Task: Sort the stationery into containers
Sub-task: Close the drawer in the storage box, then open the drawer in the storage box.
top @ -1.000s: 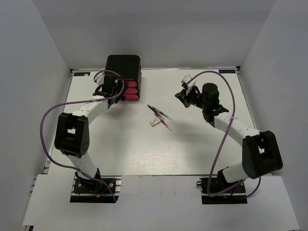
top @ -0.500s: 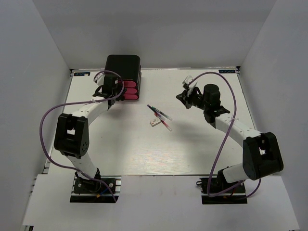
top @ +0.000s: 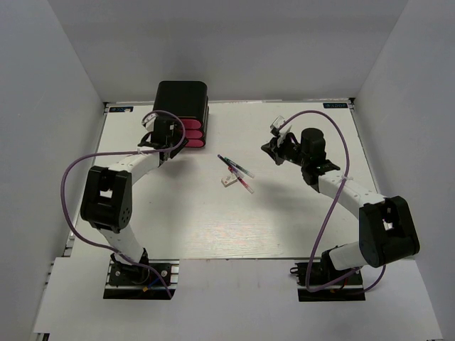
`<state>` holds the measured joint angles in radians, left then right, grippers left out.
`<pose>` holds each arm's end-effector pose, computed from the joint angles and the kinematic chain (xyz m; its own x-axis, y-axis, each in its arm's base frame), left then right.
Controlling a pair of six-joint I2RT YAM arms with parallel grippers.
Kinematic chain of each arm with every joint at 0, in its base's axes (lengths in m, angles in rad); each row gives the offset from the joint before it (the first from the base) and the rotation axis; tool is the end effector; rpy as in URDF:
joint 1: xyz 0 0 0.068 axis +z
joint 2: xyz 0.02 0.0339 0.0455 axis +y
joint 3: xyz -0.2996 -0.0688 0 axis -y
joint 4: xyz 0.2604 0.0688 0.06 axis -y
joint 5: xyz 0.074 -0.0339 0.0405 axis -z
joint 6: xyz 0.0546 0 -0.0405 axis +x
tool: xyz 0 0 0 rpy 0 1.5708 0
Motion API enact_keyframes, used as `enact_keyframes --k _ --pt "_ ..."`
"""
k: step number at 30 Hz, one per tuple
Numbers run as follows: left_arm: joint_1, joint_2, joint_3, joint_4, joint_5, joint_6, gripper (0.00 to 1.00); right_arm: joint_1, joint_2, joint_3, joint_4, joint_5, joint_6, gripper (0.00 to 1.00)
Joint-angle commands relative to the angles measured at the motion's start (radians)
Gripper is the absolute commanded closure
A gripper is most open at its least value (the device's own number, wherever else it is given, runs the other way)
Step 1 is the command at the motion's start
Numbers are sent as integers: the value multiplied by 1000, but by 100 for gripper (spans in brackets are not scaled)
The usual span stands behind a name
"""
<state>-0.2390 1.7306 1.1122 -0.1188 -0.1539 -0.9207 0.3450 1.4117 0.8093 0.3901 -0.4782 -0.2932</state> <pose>0.3997 -0.0888 0.2212 -0.4937 -0.6893 -0.5301 -0.4450 0.7240 -0.5270 0.3122 0.1389 0.2854 0.0193 -0.2657 -0.9639 -0.7500 0.6336 -0.1897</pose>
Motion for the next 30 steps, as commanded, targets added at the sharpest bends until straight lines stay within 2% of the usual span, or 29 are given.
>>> enact_keyframes --k 1,10,20,23,26,30 --pt "3 9 44 30 -21 75 41 -12 -34 -12 24 -2 -3 100" --pt "3 40 64 100 -84 152 43 -23 -30 -13 27 -3 -9 100" --pt "3 30 -31 298 -156 250 44 -29 -26 -13 26 -3 -12 100" --pt "3 30 -31 309 -156 261 44 -28 -23 -12 26 -3 -12 100" --pt "3 30 -40 309 -156 261 47 -31 -20 -13 27 -5 -15 100" --pt "3 21 -92 381 -156 281 57 -31 -19 -10 26 -3 -20 100"
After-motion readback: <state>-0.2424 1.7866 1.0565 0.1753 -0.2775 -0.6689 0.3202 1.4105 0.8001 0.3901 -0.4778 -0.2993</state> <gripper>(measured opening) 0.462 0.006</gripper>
